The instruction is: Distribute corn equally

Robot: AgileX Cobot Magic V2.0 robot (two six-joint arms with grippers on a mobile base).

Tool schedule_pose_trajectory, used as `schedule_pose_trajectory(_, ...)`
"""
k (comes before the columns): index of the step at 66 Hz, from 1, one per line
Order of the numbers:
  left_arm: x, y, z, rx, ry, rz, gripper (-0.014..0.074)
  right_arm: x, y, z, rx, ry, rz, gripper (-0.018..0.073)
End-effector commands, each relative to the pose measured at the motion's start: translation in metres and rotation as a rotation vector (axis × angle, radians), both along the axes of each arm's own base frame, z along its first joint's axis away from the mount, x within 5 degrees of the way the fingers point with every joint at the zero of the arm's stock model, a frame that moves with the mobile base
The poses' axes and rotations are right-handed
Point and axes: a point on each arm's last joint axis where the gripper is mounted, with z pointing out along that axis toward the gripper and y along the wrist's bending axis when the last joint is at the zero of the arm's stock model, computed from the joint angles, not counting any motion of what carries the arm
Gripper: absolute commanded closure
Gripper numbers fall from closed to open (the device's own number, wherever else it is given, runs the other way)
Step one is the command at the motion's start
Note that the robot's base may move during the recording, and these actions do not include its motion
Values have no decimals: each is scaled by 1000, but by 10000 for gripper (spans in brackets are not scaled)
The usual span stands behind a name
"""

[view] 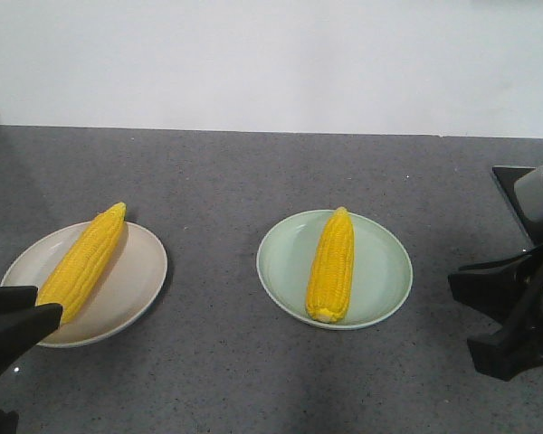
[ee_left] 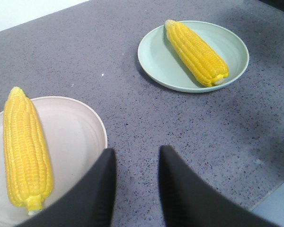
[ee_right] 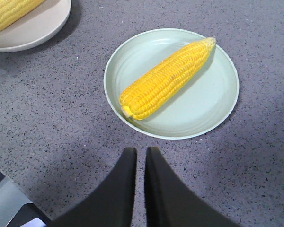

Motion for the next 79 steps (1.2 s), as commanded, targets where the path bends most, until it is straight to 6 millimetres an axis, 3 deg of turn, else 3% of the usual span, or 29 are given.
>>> schedule_pose_trajectory(1,2,-3,14,-67,-82,-7,537,1,0,14,35,-82,-2,570)
schedule_pose_trajectory(6,2,-2,15,-65,-101,-7,606,1,0,14,34,-83,-3,569)
schedule_pose_trajectory(41,3,-2,13,-53,-105,-5,604,1,0,14,39,-78,-3,569)
schedule_pose_trajectory(48,3,7,12,0,-141,28,604,1,0,14,39,-78,-3,569)
schedule_pose_trajectory(61,-9,32,-14,-28,-201,156,604,1,0,14,39,-78,-3,569)
schedule_pose_trajectory(79,-34,59,-67,-145,-390,403,603,1,0,14,39,-78,-3,569)
